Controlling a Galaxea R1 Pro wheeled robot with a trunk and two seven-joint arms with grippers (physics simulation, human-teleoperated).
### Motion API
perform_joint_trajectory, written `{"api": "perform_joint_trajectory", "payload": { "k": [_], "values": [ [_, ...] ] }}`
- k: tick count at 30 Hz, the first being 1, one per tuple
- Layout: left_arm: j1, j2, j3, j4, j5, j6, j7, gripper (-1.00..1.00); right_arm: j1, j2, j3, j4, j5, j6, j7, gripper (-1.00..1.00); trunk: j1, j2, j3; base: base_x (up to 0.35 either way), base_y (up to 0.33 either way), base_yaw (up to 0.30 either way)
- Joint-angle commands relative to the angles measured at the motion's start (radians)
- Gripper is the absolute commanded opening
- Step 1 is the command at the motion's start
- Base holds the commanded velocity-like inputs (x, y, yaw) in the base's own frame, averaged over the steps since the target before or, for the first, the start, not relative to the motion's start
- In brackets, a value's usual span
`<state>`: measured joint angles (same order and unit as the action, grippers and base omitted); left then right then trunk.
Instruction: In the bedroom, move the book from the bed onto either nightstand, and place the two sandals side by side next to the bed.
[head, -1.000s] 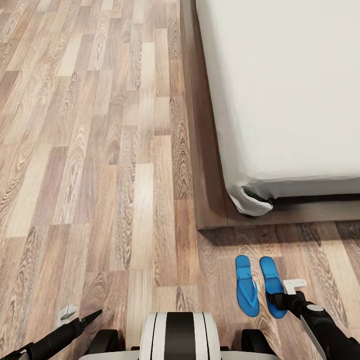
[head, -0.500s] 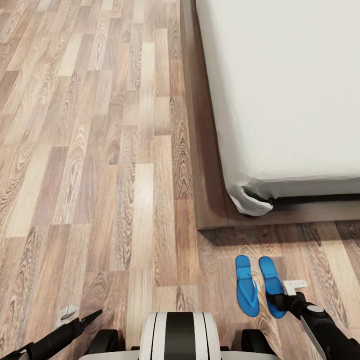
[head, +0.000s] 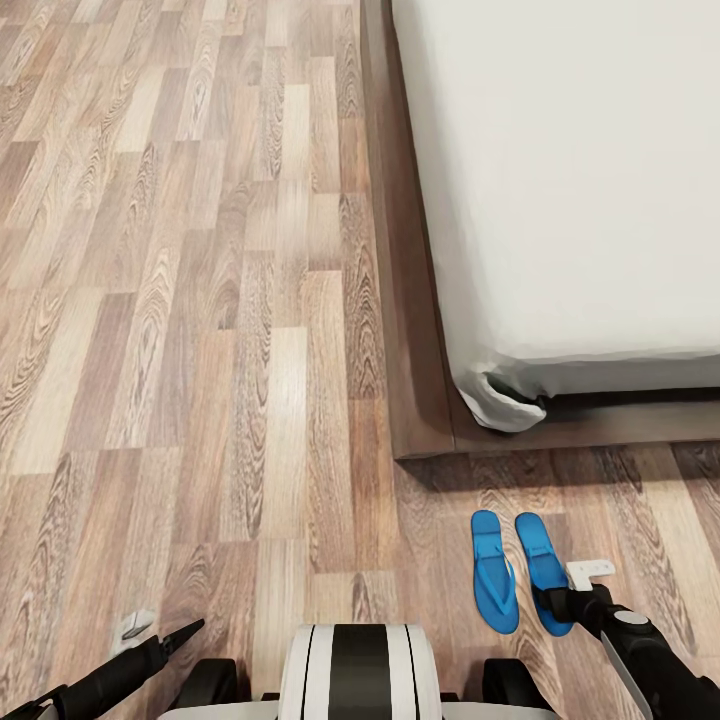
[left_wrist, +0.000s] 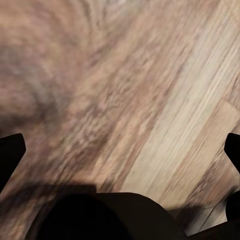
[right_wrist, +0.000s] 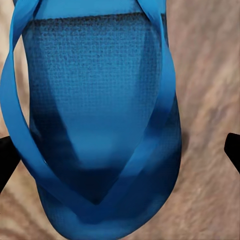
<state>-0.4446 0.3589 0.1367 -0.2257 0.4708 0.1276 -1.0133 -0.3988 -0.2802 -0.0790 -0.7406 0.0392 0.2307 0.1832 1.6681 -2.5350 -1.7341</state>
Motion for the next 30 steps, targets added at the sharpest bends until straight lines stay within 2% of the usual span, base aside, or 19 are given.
{"api": "perform_joint_trajectory", "payload": {
  "k": [1, 7, 30],
  "values": [
    [0.000, 0.000, 0.001, 0.000, 0.005, 0.011, -0.004, 1.00, 0.000, 0.001, -0.004, -0.002, 0.004, 0.006, 0.007, 1.00, 0.000, 0.000, 0.000, 0.000, 0.000, 0.000],
    [0.000, 0.000, 0.001, 0.000, 0.005, 0.011, -0.004, 1.00, 0.000, 0.001, -0.004, -0.002, 0.004, 0.006, 0.007, 1.00, 0.000, 0.000, 0.000, 0.000, 0.000, 0.000],
    [0.000, -0.001, 0.001, 0.000, 0.004, 0.012, -0.002, 1.00, 0.000, -0.001, -0.005, -0.016, 0.003, 0.009, 0.014, 1.00, -0.010, 0.005, 0.088, 0.000, 0.000, 0.000]
  ]
}}
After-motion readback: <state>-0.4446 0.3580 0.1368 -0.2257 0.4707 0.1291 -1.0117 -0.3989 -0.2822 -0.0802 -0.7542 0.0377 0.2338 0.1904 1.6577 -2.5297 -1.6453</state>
